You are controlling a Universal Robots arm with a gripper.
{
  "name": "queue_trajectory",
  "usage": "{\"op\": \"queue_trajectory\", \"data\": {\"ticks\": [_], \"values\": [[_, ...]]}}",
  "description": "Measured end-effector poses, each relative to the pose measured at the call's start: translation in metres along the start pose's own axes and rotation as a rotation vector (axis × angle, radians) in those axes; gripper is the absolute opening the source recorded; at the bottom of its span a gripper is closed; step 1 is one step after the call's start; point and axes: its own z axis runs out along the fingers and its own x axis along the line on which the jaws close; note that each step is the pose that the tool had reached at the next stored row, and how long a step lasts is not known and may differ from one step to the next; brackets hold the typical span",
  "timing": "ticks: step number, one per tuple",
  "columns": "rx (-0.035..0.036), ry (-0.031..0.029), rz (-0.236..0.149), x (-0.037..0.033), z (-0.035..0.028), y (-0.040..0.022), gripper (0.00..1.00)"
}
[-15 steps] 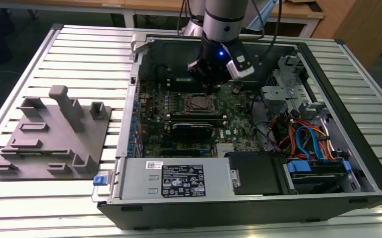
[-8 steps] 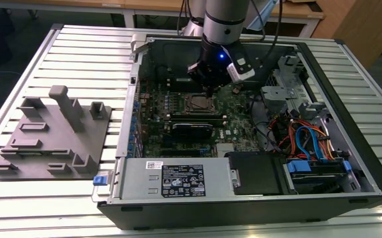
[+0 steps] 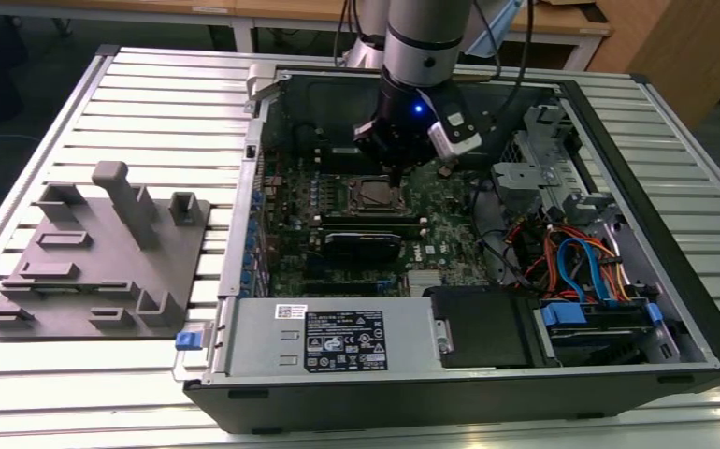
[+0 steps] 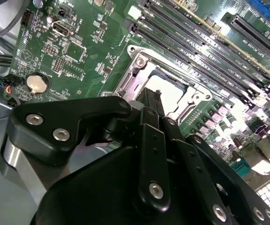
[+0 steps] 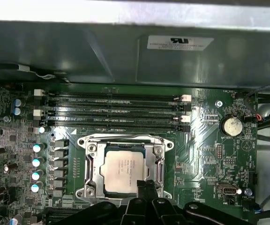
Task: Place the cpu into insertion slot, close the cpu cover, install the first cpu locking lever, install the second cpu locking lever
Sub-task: 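Install the second cpu locking lever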
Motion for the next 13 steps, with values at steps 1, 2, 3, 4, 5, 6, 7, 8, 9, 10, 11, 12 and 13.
{"op": "queue_trajectory", "data": {"ticks": [1, 2, 3, 4, 5, 6, 7, 8, 9, 10, 11, 12, 13], "values": [[-0.0002, 0.0001, 0.000, 0.0000, 0.0000, -0.0010, 0.10], [-0.0026, 0.0000, 0.000, 0.0000, 0.0000, -0.0023, 0.10], [-0.0084, -0.0002, 0.000, 0.0001, 0.0000, -0.0035, 0.10], [-0.0150, -0.0003, 0.000, 0.0001, 0.0000, -0.0046, 0.10], [-0.0181, -0.0003, 0.000, 0.0001, -0.0001, -0.0058, 0.10], [-0.0185, -0.0004, 0.000, 0.0001, -0.0001, -0.0071, 0.10], [-0.0186, -0.0003, 0.000, 0.0002, -0.0001, -0.0085, 0.10], [-0.0186, -0.0002, 0.000, 0.0002, -0.0001, -0.0100, 0.10], [-0.0186, -0.0002, 0.000, 0.0002, -0.0002, -0.0113, 0.10], [-0.0186, -0.0003, 0.000, 0.0002, -0.0002, -0.0125, 0.10], [-0.0187, -0.0003, 0.000, 0.0002, -0.0002, -0.0132, 0.10], [-0.0186, -0.0003, 0.000, 0.0003, -0.0002, -0.0134, 0.10], [-0.0186, -0.0003, 0.000, 0.0003, -0.0002, -0.0134, 0.10]]}}
